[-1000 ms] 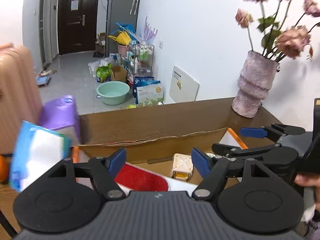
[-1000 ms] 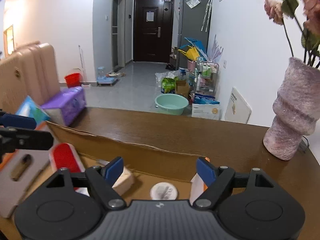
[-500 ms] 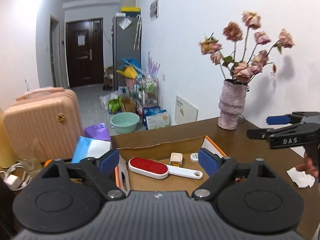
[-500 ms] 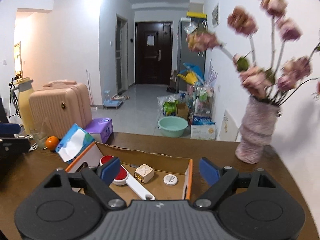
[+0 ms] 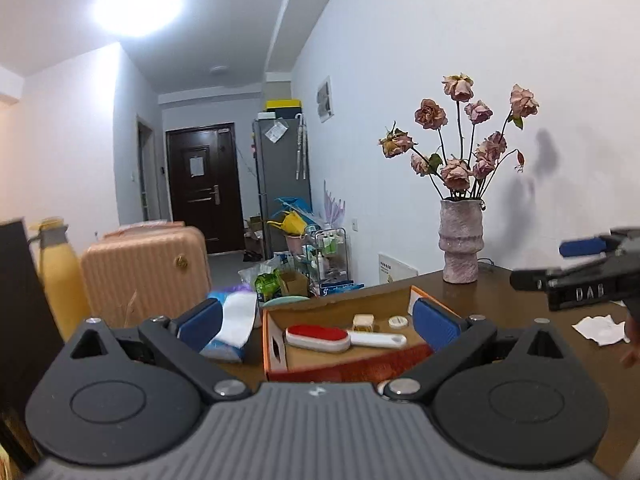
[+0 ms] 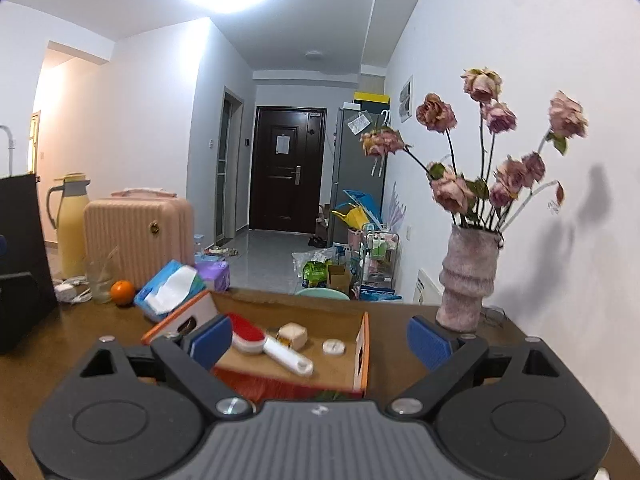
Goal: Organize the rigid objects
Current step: 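Withdraw both tools from the box back over the table items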
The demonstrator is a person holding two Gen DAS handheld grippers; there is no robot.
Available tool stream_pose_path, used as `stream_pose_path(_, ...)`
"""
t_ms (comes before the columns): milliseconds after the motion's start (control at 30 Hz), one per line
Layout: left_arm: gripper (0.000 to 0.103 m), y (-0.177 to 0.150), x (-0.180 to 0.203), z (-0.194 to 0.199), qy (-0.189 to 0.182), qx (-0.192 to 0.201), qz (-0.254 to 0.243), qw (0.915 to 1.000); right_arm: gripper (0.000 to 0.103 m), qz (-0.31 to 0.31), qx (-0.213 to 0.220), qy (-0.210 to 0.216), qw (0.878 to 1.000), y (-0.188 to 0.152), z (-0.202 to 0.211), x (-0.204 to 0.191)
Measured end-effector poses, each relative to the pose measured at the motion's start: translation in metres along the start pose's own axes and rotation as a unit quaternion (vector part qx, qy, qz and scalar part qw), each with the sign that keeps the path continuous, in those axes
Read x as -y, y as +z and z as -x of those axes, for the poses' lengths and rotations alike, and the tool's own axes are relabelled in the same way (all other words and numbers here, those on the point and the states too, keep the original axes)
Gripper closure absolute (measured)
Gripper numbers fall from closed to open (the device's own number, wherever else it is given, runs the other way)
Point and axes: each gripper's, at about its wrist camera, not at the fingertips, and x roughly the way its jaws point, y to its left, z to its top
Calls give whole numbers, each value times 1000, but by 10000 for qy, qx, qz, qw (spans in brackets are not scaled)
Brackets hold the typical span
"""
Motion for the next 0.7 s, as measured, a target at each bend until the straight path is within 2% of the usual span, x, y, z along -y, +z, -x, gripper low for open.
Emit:
stream_pose_path(200, 0, -54, 2, 68, 225, 12, 480, 9986, 7, -332, 58, 120, 9994, -66, 67, -18)
stream_pose_path(267, 0, -77, 0, 91, 167, 16, 601, 9981, 1, -438, 42, 142, 9989, -90, 90, -23)
stream_pose_path(333, 0, -100, 0, 103, 114, -129, 712, 9973, 0, -584, 34, 150, 9982, -115, 110, -26)
stream_pose_path(433, 0, -120, 12, 92, 23, -717, 383, 9967, 0, -472, -351, 214, 9980, -141, 117, -32)
stream_pose_path(500, 0, -123, 18, 86, 116, -709, 314, 9969, 0, -249, -548, 60, 9982, -145, 115, -36)
stream_pose_path(567, 0, -125, 17, 85, 34, -671, 474, 9966, 0, -246, -494, -92, 9984, -145, 115, -35)
stream_pose_path(700, 0, -136, 15, 76, -2, -841, 511, 9951, 3, -357, -577, 13, 9977, -145, 106, -37)
